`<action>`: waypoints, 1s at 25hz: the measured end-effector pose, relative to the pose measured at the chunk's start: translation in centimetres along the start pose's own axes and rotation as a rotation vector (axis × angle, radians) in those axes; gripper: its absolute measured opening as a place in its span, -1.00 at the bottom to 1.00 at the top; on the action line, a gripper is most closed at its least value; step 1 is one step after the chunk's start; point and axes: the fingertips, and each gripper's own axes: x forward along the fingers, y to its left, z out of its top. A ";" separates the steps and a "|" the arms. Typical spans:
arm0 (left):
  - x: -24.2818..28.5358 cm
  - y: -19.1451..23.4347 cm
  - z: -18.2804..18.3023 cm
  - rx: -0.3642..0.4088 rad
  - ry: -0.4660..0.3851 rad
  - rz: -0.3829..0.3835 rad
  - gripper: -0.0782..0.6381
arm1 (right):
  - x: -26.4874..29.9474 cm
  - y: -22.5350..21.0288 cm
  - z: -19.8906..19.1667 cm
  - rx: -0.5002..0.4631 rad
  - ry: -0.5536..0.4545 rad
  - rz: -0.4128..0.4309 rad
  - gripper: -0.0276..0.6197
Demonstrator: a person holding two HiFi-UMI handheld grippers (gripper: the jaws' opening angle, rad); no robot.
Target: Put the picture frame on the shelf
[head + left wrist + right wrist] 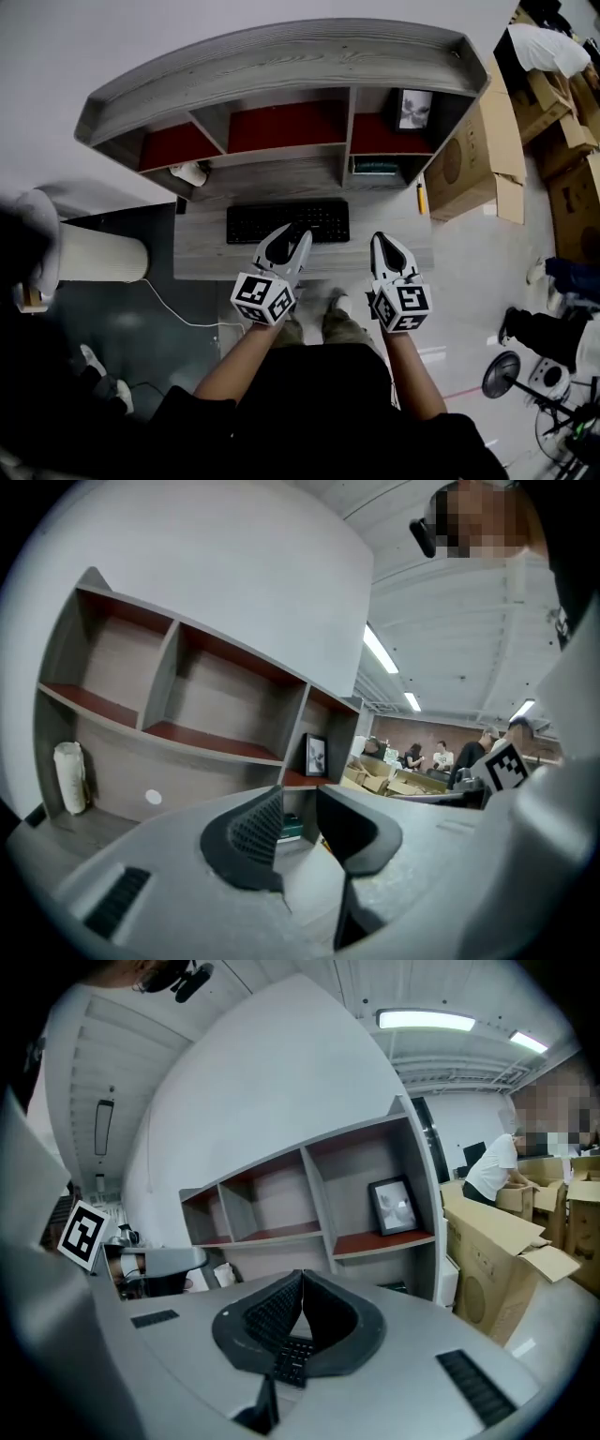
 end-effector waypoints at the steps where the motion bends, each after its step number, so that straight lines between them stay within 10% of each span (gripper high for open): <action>1: -0.9 0.7 0.5 0.005 -0.011 0.011 -0.50 | 0.3 1.1 0.1 -0.010 0.002 0.009 -0.88; 12: -13.1 9.9 5.0 0.009 -0.093 0.170 -0.73 | 1.1 10.6 3.7 -0.088 -0.058 -0.005 -0.88; 25: -16.3 11.9 6.4 0.030 -0.102 0.139 -0.73 | 0.2 14.4 3.4 -0.188 -0.035 -0.058 -0.88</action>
